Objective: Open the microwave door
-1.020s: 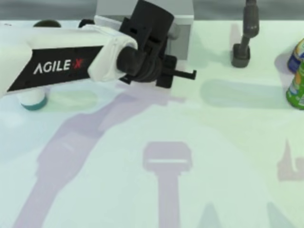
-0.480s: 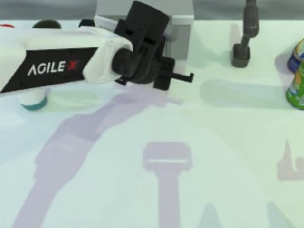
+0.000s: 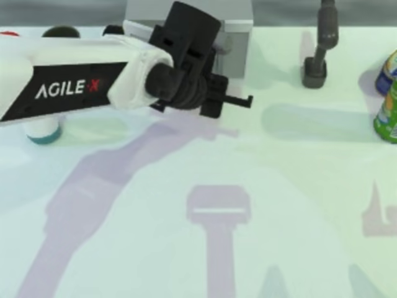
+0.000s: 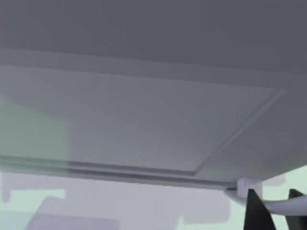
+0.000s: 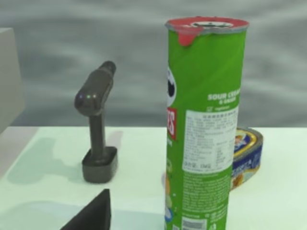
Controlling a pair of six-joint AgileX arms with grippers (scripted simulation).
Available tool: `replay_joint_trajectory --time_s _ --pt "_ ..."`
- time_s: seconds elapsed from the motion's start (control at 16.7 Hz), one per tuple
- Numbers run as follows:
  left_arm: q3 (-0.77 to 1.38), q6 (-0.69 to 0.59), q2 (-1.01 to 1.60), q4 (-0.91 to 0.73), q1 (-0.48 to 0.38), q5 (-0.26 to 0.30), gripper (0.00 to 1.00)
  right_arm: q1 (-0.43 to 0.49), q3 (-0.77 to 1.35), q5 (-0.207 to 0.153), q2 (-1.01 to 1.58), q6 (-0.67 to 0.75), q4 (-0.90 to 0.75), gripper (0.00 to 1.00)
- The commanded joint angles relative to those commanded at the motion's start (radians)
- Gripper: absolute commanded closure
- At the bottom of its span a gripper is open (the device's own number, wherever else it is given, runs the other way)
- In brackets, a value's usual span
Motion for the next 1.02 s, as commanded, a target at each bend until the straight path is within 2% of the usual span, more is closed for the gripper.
replay_joint_trajectory --time_s 0.72,1.02 --pt "0.0 0.0 0.0 0.0 0.0 0.0 1.0 0.0 0.0 0.0 0.0 0.0 0.0 0.0" --pt "-0.021 0.024 -0.018 0.012 0.005 0.025 1.0 0.0 0.0 0.0 0.0 0.0 0.0 0.0"
